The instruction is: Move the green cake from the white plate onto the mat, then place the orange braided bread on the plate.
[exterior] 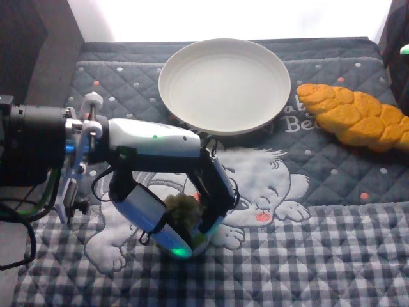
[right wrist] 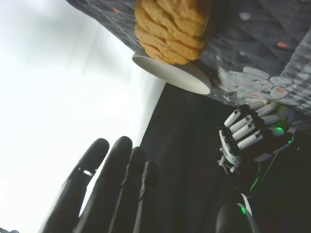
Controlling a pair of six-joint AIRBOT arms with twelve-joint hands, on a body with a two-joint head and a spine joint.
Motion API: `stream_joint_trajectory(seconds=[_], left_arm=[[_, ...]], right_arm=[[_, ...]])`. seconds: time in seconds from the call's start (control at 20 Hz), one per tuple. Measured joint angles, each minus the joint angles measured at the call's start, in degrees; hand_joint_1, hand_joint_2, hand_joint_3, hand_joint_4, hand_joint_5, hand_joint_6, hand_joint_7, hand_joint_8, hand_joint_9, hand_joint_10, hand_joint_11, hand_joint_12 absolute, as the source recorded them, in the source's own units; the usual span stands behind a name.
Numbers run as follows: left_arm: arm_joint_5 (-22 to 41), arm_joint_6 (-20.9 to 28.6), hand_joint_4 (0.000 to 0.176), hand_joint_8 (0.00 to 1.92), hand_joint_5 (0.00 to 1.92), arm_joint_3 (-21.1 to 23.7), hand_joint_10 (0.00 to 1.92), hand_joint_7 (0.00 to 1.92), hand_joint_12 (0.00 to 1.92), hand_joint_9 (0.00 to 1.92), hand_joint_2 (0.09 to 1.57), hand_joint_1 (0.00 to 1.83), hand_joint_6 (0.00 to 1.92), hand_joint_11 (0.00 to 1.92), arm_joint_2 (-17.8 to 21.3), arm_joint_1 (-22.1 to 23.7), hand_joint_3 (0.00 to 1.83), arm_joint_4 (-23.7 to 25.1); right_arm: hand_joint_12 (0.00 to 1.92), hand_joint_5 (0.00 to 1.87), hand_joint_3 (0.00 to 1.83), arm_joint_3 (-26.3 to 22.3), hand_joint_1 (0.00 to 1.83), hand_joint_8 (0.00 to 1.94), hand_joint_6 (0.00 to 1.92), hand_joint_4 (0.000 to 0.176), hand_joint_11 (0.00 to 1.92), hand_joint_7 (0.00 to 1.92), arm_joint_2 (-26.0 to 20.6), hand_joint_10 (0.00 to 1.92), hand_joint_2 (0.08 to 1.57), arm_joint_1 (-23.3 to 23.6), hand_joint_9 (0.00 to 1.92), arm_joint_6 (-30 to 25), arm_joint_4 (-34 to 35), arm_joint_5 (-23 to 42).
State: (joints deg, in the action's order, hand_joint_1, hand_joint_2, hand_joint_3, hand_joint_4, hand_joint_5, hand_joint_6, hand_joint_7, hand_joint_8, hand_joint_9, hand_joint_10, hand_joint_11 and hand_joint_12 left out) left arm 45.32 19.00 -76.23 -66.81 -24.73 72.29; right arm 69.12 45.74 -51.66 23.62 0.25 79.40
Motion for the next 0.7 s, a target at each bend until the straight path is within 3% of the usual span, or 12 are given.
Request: stream_joint_trajectory(seconds=[0.1,0.15,0.2,0.25,0.3,0.35,0.4,0.5,0.55,0.6,0.7], left_arm=[[0.2,-1.2,0.031,0.01,0.6,0.5,0.0,0.6,1.07,0.51,0.95,0.98,0.01,0.06,0.0,0.3,0.0,0.3],[-0.1,-2.3,0.053,0.0,0.54,0.7,0.0,0.39,0.85,0.32,0.86,0.91,0.0,0.0,0.4,1.0,0.0,0.4],[-0.1,-3.7,0.053,0.0,0.54,1.0,0.0,0.39,0.85,0.32,0.86,0.91,0.0,0.0,0.9,1.4,0.0,-0.4],[-0.1,-5.2,0.067,0.0,0.25,1.1,0.01,0.26,0.53,0.25,0.8,0.88,0.0,0.0,1.6,1.7,0.0,-2.2],[-0.2,-7.1,0.124,0.0,0.11,1.2,0.0,0.09,0.22,0.14,0.81,0.81,0.0,0.0,2.4,1.9,0.0,-4.5],[-0.3,-8.6,0.081,0.0,0.19,1.3,0.0,0.05,0.04,0.05,0.78,0.92,0.03,0.0,3.3,2.1,0.0,-6.2],[-0.3,-9.8,0.029,0.0,0.14,1.3,0.0,0.04,0.03,0.02,0.77,1.0,0.01,0.04,3.9,2.2,0.0,-8.5],[0.0,-14.2,0.042,0.0,0.0,1.4,0.0,0.0,0.0,0.0,0.93,0.52,0.0,0.0,5.9,2.2,0.02,-14.1],[0.0,-15.8,0.042,0.0,0.0,1.4,0.0,0.0,0.0,0.0,0.93,0.52,0.0,0.0,6.6,2.2,0.02,-16.1],[0.3,-18.8,0.09,0.0,0.0,1.6,0.0,0.0,0.0,0.0,0.98,0.5,0.0,0.0,7.6,2.2,0.02,-20.0],[0.8,-22.6,0.1,0.0,0.0,1.7,0.0,0.0,0.0,0.0,0.98,0.48,0.0,0.0,8.4,2.2,0.02,-24.3]], right_arm=[[1.08,0.5,0.0,0.0,0.44,0.0,0.0,0.008,0.21,0.62,0.1,0.0,1.05,0.0,0.65,0.0,0.0,0.0],[1.1,0.48,0.0,0.0,0.5,0.0,0.0,0.0,0.15,0.58,0.1,0.0,1.05,0.0,0.61,0.0,0.0,0.0],[1.1,0.48,0.0,0.0,0.5,0.0,0.0,0.0,0.15,0.58,0.1,0.0,1.05,0.0,0.61,0.0,0.0,0.0],[1.1,0.47,0.0,0.0,0.51,0.0,0.0,0.0,0.14,0.57,0.1,0.0,1.04,0.0,0.6,0.0,0.0,-0.1],[1.09,0.46,0.0,0.0,0.54,0.0,0.0,0.0,0.12,0.56,0.1,0.0,1.04,0.0,0.59,0.0,0.2,0.0],[1.03,0.47,0.0,0.0,0.58,0.0,0.0,0.0,0.14,0.59,0.1,0.01,1.04,0.0,0.61,0.0,0.1,0.0],[0.99,0.47,0.0,0.0,0.6,0.0,0.0,0.0,0.16,0.58,0.1,0.01,1.03,0.0,0.62,0.0,0.1,0.0],[0.91,0.39,0.0,0.0,0.57,0.0,0.0,0.004,0.03,0.5,0.1,0.0,0.96,0.0,0.49,0.0,0.1,-0.6],[0.91,0.39,0.0,0.2,0.57,0.0,0.0,0.004,0.03,0.5,0.1,0.0,0.96,0.0,0.49,0.0,0.1,-1.1],[0.83,0.33,0.0,0.4,0.52,0.0,0.0,0.023,0.04,0.45,0.1,0.0,0.96,0.0,0.43,0.0,0.0,-1.8],[0.74,0.33,0.0,0.9,0.54,0.0,0.0,0.033,0.07,0.44,0.1,0.0,0.96,0.0,0.42,0.0,0.1,-2.2]])
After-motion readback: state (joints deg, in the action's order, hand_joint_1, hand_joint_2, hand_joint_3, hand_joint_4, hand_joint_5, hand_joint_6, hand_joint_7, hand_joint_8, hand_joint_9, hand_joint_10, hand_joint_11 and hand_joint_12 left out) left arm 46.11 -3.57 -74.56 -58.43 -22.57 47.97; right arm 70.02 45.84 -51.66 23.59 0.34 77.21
